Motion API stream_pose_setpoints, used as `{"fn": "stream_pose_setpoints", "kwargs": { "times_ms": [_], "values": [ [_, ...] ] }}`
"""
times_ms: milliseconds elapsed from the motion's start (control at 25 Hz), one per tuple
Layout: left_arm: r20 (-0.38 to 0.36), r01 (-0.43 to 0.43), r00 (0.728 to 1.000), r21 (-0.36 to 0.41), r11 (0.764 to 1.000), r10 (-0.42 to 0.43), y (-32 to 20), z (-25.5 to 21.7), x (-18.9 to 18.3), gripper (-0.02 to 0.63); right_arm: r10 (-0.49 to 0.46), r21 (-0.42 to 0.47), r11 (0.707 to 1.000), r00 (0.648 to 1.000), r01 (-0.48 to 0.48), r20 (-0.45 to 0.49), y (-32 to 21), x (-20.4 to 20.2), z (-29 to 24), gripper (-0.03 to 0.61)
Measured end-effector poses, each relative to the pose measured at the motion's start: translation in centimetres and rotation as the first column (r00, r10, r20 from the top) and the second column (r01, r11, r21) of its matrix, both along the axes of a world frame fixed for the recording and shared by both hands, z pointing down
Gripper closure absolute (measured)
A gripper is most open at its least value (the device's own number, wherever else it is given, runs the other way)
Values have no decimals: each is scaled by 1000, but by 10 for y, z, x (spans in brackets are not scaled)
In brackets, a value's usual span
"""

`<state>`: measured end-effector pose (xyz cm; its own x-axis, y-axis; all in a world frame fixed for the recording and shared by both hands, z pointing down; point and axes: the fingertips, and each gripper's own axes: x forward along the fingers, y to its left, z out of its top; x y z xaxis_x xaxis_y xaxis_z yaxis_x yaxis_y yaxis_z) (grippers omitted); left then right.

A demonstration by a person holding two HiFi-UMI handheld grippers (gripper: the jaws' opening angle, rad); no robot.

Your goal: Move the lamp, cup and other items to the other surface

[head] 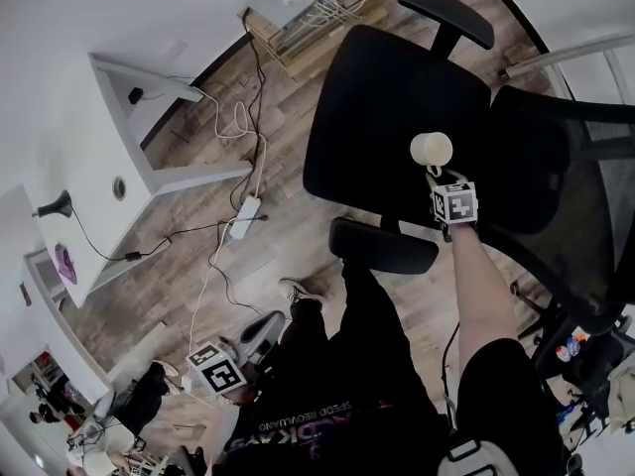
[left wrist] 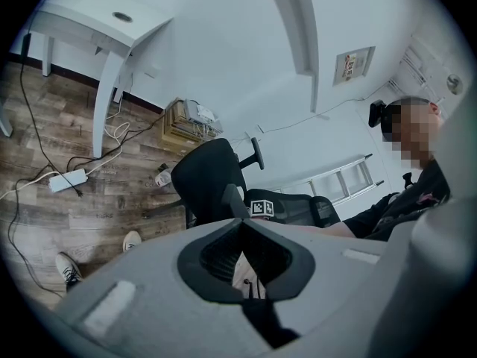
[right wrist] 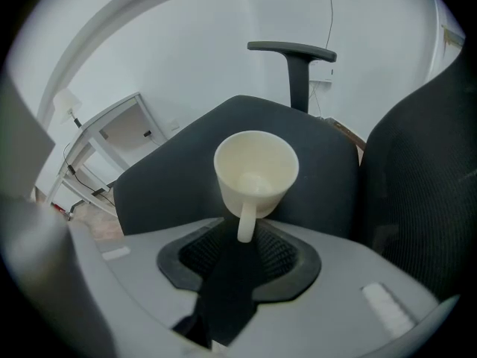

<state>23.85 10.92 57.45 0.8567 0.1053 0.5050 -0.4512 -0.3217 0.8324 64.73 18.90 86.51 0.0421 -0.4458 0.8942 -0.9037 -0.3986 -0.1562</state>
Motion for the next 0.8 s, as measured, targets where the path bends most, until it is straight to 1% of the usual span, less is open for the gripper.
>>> {"fn": "stream_pose_setpoints", "kwargs": {
  "times_ms": [160,280,320,360,400,600,720,800],
  "values": [
    [-31,42,999,1,999,-42,-5,0,-8,617,2,-19,1000,1000,-3,-18,14,3,-13,448],
    [-62,61,996,8,998,-61,-8,-5,-16,617,14,-21,1000,999,-15,-52,25,5,-35,453],
    [-72,69,995,11,998,-68,-10,-6,-20,617,16,-18,1000,997,-17,-76,29,7,-44,479],
    [-83,79,994,14,997,-78,-11,-7,-24,617,19,-11,1000,994,-20,-105,32,10,-56,539],
    [-94,92,991,18,996,-90,-12,-9,-28,617,26,3,1000,991,-26,-132,33,12,-69,574],
    [-158,171,974,30,985,-164,-18,-17,-49,617,82,134,989,976,-56,-200,23,19,-146,574],
    [-206,200,961,41,979,-187,-18,-25,-63,617,71,215,976,967,-18,-245,1,7,-196,575],
    [-236,214,952,58,975,-195,-20,-32,-76,617,45,269,963,964,28,-261,-24,-13,-226,574]
  ]
}}
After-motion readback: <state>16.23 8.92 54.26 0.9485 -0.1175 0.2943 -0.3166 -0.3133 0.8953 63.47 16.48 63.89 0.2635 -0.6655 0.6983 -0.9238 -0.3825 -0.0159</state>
